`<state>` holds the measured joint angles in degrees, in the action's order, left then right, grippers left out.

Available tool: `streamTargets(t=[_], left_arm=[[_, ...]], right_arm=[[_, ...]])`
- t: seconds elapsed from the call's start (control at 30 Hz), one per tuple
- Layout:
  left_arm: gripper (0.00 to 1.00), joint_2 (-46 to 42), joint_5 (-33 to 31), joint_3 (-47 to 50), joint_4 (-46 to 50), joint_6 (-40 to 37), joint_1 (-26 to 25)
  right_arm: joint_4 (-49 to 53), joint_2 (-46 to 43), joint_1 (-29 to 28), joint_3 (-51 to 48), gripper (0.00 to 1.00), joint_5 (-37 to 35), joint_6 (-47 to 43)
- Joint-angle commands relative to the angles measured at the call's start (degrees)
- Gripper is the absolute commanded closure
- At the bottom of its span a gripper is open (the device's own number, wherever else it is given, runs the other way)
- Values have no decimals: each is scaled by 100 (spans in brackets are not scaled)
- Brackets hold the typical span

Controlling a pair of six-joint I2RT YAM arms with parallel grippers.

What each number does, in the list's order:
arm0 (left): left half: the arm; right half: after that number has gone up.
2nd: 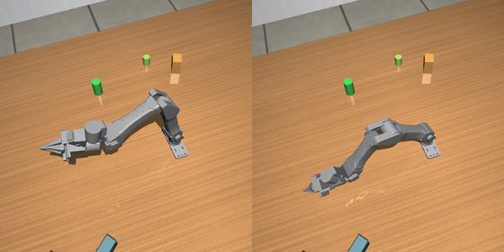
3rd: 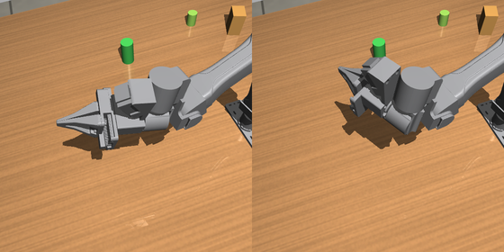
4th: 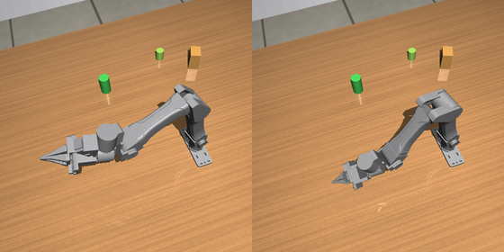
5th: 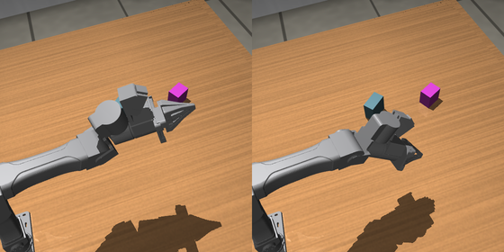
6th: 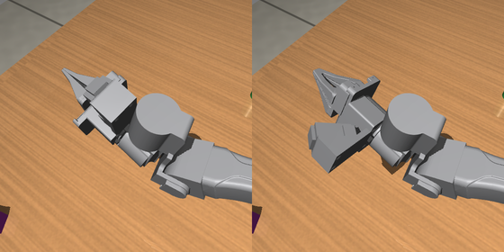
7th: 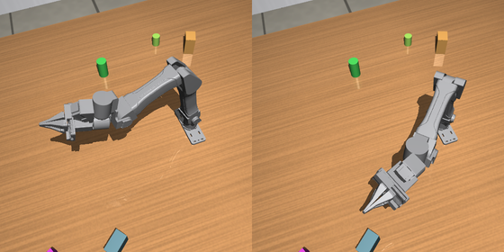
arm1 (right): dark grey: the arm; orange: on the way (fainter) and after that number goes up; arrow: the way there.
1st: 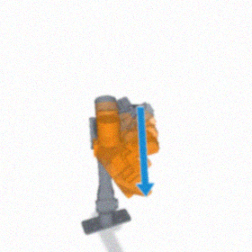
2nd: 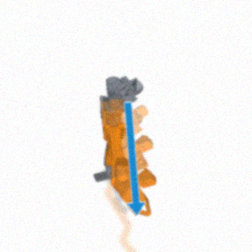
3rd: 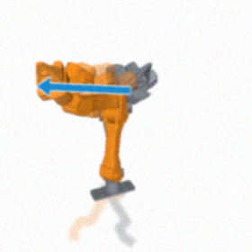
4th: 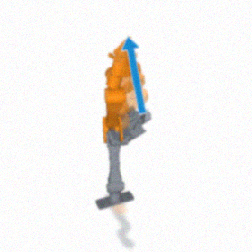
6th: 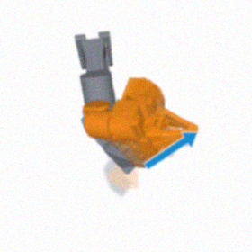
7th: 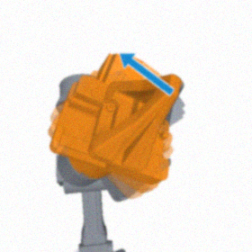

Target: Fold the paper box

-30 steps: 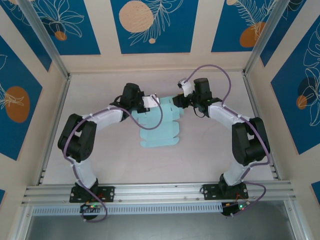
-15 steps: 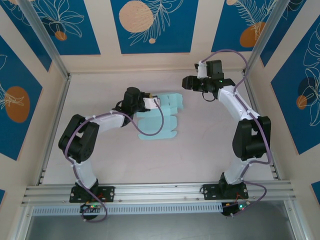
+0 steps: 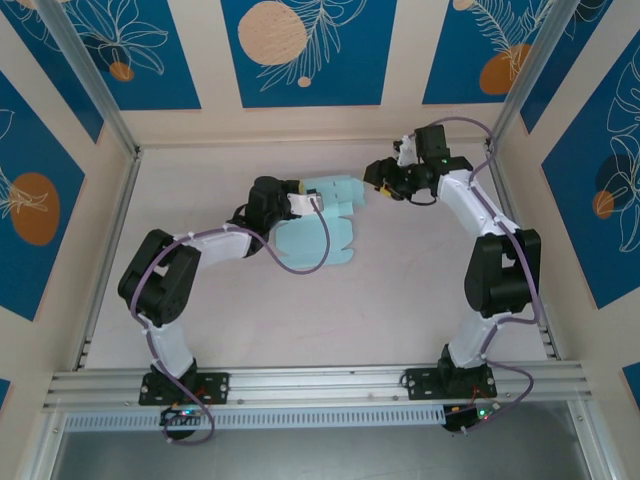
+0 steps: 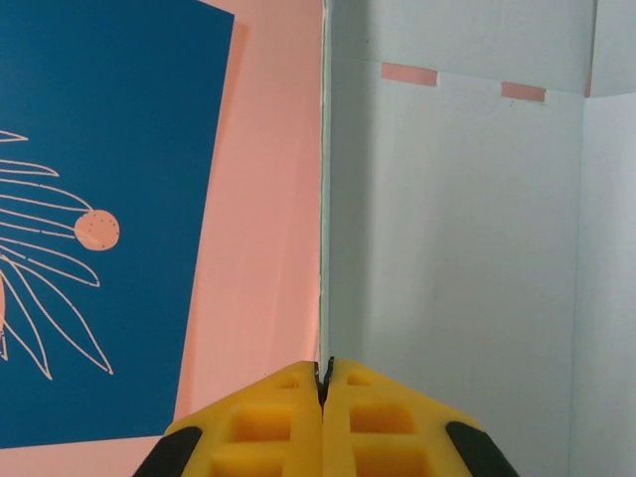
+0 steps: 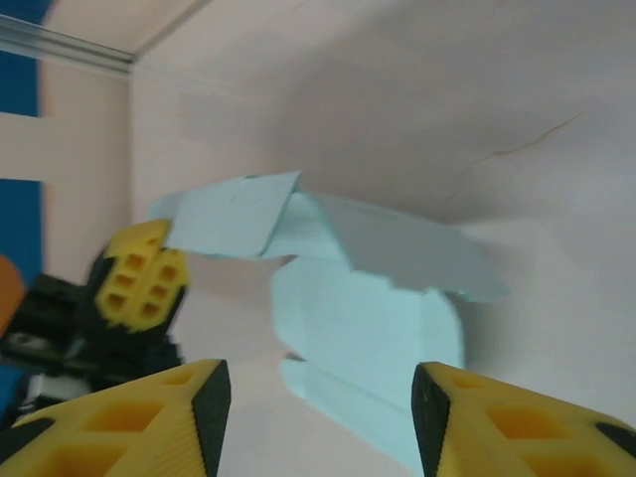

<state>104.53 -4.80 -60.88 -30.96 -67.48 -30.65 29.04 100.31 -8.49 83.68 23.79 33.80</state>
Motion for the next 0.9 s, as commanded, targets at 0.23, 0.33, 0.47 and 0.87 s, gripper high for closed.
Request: streamTargets(t=[0.23, 0.33, 0.47, 0.87], left_arm=[[100, 37, -109, -29, -182, -55, -61], [100, 67, -136, 2, -245, -64, -78], [100, 96, -151, 28, -324, -81, -90], [100, 85, -91, 193, -533, -161, -101]], right_arm=[[-2032, 52, -263, -641, 7, 1727, 1731], [-1941, 289, -440, -359, 1, 1627, 1761], [-1743, 647, -505, -19, 1, 1357, 1831], [-1483, 1541, -193, 737, 28, 964, 1815]])
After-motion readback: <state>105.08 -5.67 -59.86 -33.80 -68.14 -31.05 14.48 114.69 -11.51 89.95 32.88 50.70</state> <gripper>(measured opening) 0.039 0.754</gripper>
